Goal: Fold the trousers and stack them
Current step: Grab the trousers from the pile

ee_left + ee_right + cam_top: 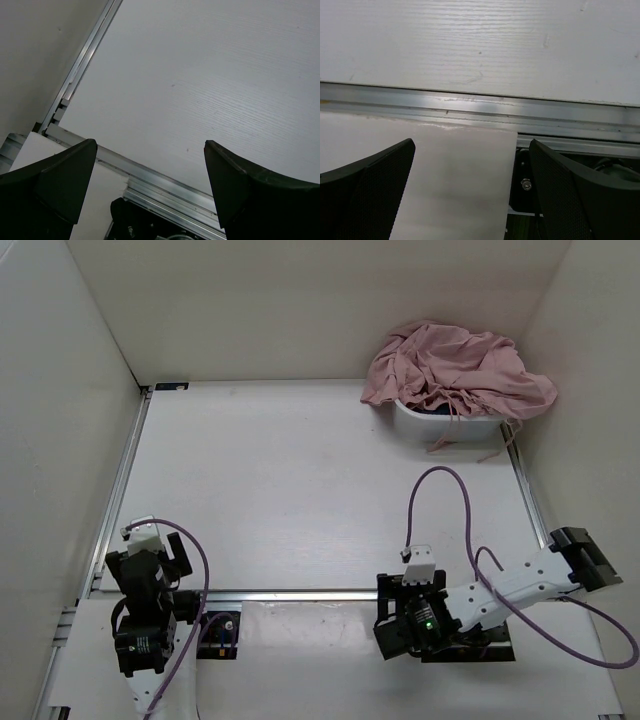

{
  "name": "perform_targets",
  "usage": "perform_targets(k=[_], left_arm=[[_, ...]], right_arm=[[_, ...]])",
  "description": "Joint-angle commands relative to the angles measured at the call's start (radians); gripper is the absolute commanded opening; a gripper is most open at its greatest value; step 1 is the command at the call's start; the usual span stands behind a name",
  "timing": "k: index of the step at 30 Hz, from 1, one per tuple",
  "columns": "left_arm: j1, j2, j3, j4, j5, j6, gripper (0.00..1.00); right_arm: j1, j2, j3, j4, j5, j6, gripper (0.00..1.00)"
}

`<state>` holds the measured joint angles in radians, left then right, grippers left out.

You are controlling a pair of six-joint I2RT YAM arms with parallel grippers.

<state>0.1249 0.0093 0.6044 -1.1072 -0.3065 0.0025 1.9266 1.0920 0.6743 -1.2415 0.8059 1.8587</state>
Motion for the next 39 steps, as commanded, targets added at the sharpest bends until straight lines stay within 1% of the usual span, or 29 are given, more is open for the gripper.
perform_targets(k=[1, 3, 5, 7, 8, 9, 10, 11, 12, 13, 14, 15, 16, 17, 18, 19, 21, 22, 23, 24, 25, 26, 27, 28, 31, 33, 37, 38, 39], left_arm=[[-0.002, -0.015, 0.008, -0.008, -0.052, -0.002, 1.0], [-0.002, -0.025, 0.008, -0.008, -0.052, -0.002, 1.0], [-0.002, -0.025, 0.008, -0.008, -0.052, -0.002, 1.0], [-0.002, -0.016, 0.027, -0.008, -0.013, -0.002, 1.0], [-0.002, 0.003, 0.043, 0.001, 0.001, -0.002, 1.0], [-0.002, 0.017, 0.081, 0.01, 0.027, -0.002, 1.0], [-0.002, 0.033, 0.101, 0.023, 0.046, -0.002, 1.0], [-0.002, 0.081, 0.118, 0.033, 0.065, -0.002, 1.0], [-0.002, 0.108, 0.129, 0.053, 0.084, -0.002, 1.0], [-0.002, 0.142, 0.138, 0.062, 0.116, -0.002, 1.0], [-0.002, 0.217, 0.149, 0.072, 0.116, -0.002, 1.0], [-0.002, 0.257, 0.158, 0.084, 0.127, -0.002, 1.0], [-0.002, 0.299, 0.181, 0.108, 0.127, -0.002, 1.0], [-0.002, 0.378, 0.198, 0.119, 0.144, -0.002, 1.0], [-0.002, 0.418, 0.218, 0.13, 0.159, -0.002, 1.0], [-0.002, 0.455, 0.259, 0.156, 0.194, -0.002, 1.0], [-0.002, 0.551, 0.296, 0.19, 0.233, -0.002, 1.0], [-0.002, 0.581, 0.326, 0.208, 0.272, -0.002, 1.0], [-0.002, 0.61, 0.34, 0.234, 0.297, -0.002, 1.0], [-0.002, 0.662, 0.351, 0.245, 0.32, -0.002, 1.0], [-0.002, 0.687, 0.36, 0.245, 0.345, -0.002, 1.0], [-0.002, 0.71, 0.36, 0.257, 0.38, -0.002, 1.0], [-0.002, 0.751, 0.36, 0.271, 0.391, -0.002, 1.0], [-0.002, 0.771, 0.36, 0.271, 0.4, -0.002, 1.0], [-0.002, 0.833, 0.36, 0.294, 0.409, -0.002, 1.0], [-0.002, 0.871, 0.36, 0.314, 0.389, -0.002, 1.0], [-0.002, 0.903, 0.371, 0.348, 0.363, -0.002, 1.0], [-0.002, 0.903, 0.371, 0.348, 0.363, -0.002, 1.0], [-0.002, 0.912, 0.371, 0.348, 0.363, -0.002, 1.0]], right_arm=[[0.006, 0.08, 0.041, -0.179, -0.023, 0.229, 0.99], [0.006, 0.158, 0.074, -0.197, -0.075, 0.157, 0.99], [0.015, 0.206, 0.114, -0.213, -0.062, 0.068, 0.99], [0.006, 0.275, 0.259, -0.243, 0.056, -0.027, 0.99], [-0.006, 0.298, 0.325, -0.243, 0.134, -0.203, 0.99], [-0.027, 0.34, 0.458, -0.243, 0.218, -0.302, 0.99], [-0.107, 0.359, 0.528, -0.243, 0.377, -0.388, 0.99], [-0.162, 0.368, 0.594, -0.243, 0.453, -0.505, 0.99], [-0.225, 0.368, 0.66, -0.243, 0.526, -0.536, 0.99], [-0.368, 0.368, 0.776, -0.137, 0.592, -0.615, 0.99], [-0.453, 0.344, 0.804, 0.081, 0.642, -1.175, 0.99], [-0.548, 0.282, 0.804, 0.37, 0.506, -1.51, 0.99], [-0.778, 0.258, 0.814, 0.66, 0.325, -1.647, 0.99], [-0.914, 0.247, 0.847, 0.724, 0.124, -1.687, 0.99], [-1.18, 0.271, 0.887, 0.769, -0.063, -1.663, 0.99], [-1.293, 0.313, 1.021, 0.772, -0.282, -1.635, 0.99], [-1.507, 0.561, 1.271, 0.656, -0.32, -1.641, 0.99], [-1.55, 0.665, 1.562, 0.587, -0.266, -1.656, 0.99], [-1.586, 0.877, 1.702, 0.491, -0.214, -1.682, 0.99], [-1.641, 0.957, 1.802, 0.49, -0.117, -1.722, 0.99], [-1.666, 0.997, 1.823, 0.534, -0.103, -1.722, 0.99], [-1.711, 1.032, 1.75, 0.676, -0.103, -1.731, 0.99], [-1.73, 1.048, 1.702, 0.745, -0.112, -1.742, 0.99], [-1.747, 1.104, 1.673, 0.798, -0.07, -1.716, 0.99], [-1.819, 1.271, 1.801, 0.788, -0.154, -1.658, 0.99], [-1.839, 1.318, 1.802, 0.813, -0.203, -1.658, 0.99], [-1.85, 1.353, 1.757, 0.849, -0.194, -1.649, 0.99], [-1.85, 1.353, 1.757, 0.831, -0.194, -1.649, 0.95], [-1.861, 1.353, 1.748, 0.83, -0.218, -1.649, 0.83]])
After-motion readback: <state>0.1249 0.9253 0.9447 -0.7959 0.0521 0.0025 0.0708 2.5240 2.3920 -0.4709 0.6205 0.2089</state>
